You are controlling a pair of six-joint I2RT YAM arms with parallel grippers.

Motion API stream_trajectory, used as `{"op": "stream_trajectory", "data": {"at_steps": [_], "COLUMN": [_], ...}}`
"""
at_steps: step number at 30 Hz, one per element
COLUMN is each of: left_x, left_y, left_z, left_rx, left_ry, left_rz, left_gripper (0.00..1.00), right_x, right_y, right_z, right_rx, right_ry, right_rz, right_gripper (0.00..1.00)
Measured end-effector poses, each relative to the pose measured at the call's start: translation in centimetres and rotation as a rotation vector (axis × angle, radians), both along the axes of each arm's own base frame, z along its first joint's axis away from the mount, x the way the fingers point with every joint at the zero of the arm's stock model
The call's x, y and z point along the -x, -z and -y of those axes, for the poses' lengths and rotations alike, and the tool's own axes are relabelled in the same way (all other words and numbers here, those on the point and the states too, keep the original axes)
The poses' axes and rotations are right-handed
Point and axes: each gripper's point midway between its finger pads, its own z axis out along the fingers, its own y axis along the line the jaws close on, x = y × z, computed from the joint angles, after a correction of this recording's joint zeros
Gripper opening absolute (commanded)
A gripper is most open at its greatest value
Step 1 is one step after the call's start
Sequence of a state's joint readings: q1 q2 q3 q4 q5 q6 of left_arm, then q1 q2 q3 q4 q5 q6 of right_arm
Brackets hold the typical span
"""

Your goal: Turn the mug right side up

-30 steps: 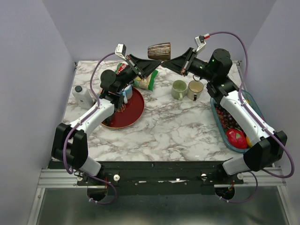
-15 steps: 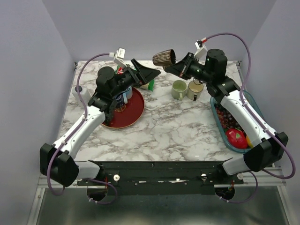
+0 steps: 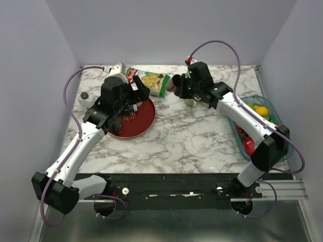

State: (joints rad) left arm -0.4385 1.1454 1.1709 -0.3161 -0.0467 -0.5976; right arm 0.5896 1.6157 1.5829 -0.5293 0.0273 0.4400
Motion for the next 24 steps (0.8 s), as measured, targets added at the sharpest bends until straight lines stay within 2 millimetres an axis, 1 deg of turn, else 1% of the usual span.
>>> {"op": "stream_trajectory", "data": {"at_steps": [3,4,5,8,10,14,19,24], "left_x": [0.0,0.1,0.2,0.4,0.4,0.4,1.0,1.6], "left_y": [2.0,2.6,3.0,3.9,4.2,4.7,5.7,6.5], "left_z": [-1.4,-1.9,-2.2,-3.3,-4.0,-5.1,-6.2,-6.9], "left_rx": [-0.062,-0.080,-0.093,-0.134,-0.158,-0.199,-0.234,-0.254], "left_ry": [-0.063,-0.083,-0.096,-0.146,-0.175,-0.222,-0.259,-0.282], "left_rz": [-0.063,-0.083,-0.096,-0.136,-0.155,-0.192,-0.237,-0.277], "left_gripper": [0.99,0.99,0.99,0.99,0.99,0.99,0.99,0.99], "right_x": [-0.1,-0.2,-0.5,-1.9,-3.1,-5.3,-6.2,-6.3], "right_y": [4.0,5.0,6.3,9.1,10.4,11.9,13.8,16.3], "right_z": [-0.6,-0.5,-0.4,-0.1,-0.1,-0.4,-0.2,0.1], "right_rx": [0.118,0.149,0.189,0.283,0.333,0.393,0.453,0.504], "right_ry": [0.004,0.008,0.017,0.048,0.071,0.106,0.116,0.118], "right_rz": [-0.051,-0.066,-0.084,-0.121,-0.135,-0.140,-0.161,-0.205], "right_gripper": [0.01,0.01,0.01,0.01,0.01,0.01,0.01,0.01]}}
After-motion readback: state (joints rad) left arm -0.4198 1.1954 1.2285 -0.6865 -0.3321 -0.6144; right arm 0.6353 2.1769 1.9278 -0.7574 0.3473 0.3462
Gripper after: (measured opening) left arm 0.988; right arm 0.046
